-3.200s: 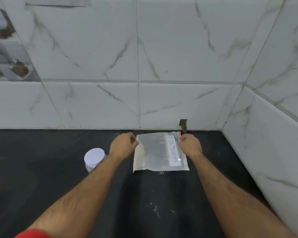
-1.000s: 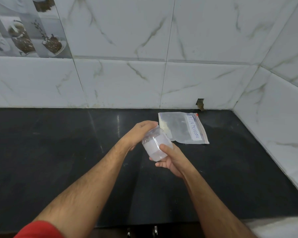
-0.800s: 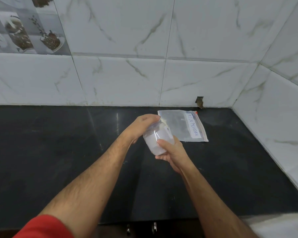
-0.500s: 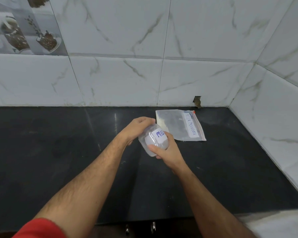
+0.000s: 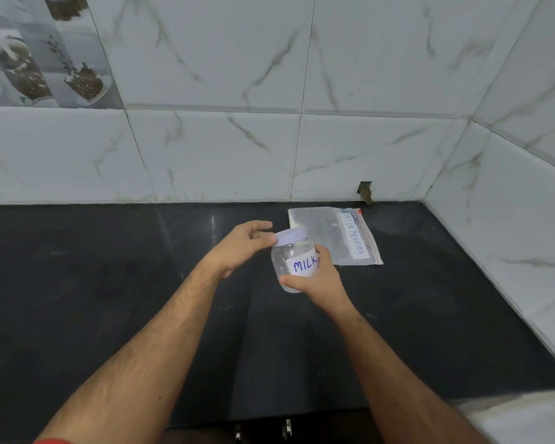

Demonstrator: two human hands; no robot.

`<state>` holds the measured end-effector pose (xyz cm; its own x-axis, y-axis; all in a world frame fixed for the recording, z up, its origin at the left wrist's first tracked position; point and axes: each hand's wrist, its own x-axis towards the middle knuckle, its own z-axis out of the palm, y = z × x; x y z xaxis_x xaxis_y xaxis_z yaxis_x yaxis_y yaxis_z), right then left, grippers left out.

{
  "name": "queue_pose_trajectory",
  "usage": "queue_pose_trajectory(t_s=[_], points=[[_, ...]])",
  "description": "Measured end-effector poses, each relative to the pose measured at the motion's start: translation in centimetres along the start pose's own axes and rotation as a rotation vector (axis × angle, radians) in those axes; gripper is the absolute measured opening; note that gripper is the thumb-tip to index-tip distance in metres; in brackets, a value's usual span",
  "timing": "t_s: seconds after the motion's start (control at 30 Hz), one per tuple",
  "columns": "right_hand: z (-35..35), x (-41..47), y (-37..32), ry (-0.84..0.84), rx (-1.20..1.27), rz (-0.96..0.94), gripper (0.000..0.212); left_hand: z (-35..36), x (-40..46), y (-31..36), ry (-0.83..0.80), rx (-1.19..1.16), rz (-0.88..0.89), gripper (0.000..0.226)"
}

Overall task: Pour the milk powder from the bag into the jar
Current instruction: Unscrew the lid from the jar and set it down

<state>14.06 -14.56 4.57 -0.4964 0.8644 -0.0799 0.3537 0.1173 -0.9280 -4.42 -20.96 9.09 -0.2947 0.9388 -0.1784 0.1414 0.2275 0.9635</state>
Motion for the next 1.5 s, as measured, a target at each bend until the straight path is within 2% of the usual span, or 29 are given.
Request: queue_pose_trajectory(t_s=[0.1, 0.2, 0.27, 0.37, 0.53, 0.67, 0.9, 1.03, 1.13, 1.23, 1.33, 1.4, 1.5], points=[[0.3, -0.2, 0.0, 0.026, 0.010, -0.030, 0.092, -0.1, 0.1, -0.1, 0.036, -0.017, 0.007, 0.058], [1.0, -0.4, 0.0, 0.021, -0.028, -0.064, 0.088, 0.3, 0.2, 0.0, -0.028, -0.128, -0.010, 0.080], [1.5, -0.5, 0.1, 0.023, -0.048, -0.074, 0.089, 0.7, 0.3, 0.0, -0.055, -0.153, -0.016, 0.085], [1.6, -0.3, 0.3, 0.065, -0.060, -0.071, 0.091, 0.8, 0.4, 0.0, -0.041, -0.167, -0.010, 0.082], [0.9, 0.4, 0.4, 0.140, -0.066, -0.058, 0.088, 0.0, 0.4, 0.0, 0.048, -0.062, 0.012, 0.062], [1.3, 0.4, 0.5, 0.144, -0.103, -0.074, 0.093, 0.2, 0.6, 0.2, 0.133, -0.020, 0.032, 0.065], [2.5, -0.7, 0.7, 0.107, -0.144, -0.111, 0.091, 1.9, 0.3, 1.7, -0.001, 0.046, 0.062, 0.092], [2.4, -0.4, 1.1, 0.138, -0.140, -0.081, 0.088, 2.1, 0.1, 2.2, -0.020, 0.094, 0.070, 0.089], [1.6, 0.1, 1.5, 0.165, -0.135, -0.064, 0.096, 1.2, 0.1, 2.2, -0.035, 0.146, 0.051, 0.082], [1.1, 0.3, 1.6, 0.180, -0.123, -0.071, 0.096, 0.7, 0.3, 1.9, 0.054, 0.252, 0.047, 0.076], [1.2, 0.1, 1.7, 0.188, -0.103, -0.082, 0.096, 0.7, 0.6, 1.9, 0.135, 0.303, 0.050, 0.085], [1.4, -0.2, 1.7, 0.177, -0.110, -0.103, 0.095, 1.1, 0.7, 2.4, 0.090, 0.329, 0.068, 0.089], [2.0, -0.6, 1.5, 0.149, -0.117, -0.132, 0.097, 1.9, 0.5, 3.2, 0.010, 0.358, 0.129, 0.073]])
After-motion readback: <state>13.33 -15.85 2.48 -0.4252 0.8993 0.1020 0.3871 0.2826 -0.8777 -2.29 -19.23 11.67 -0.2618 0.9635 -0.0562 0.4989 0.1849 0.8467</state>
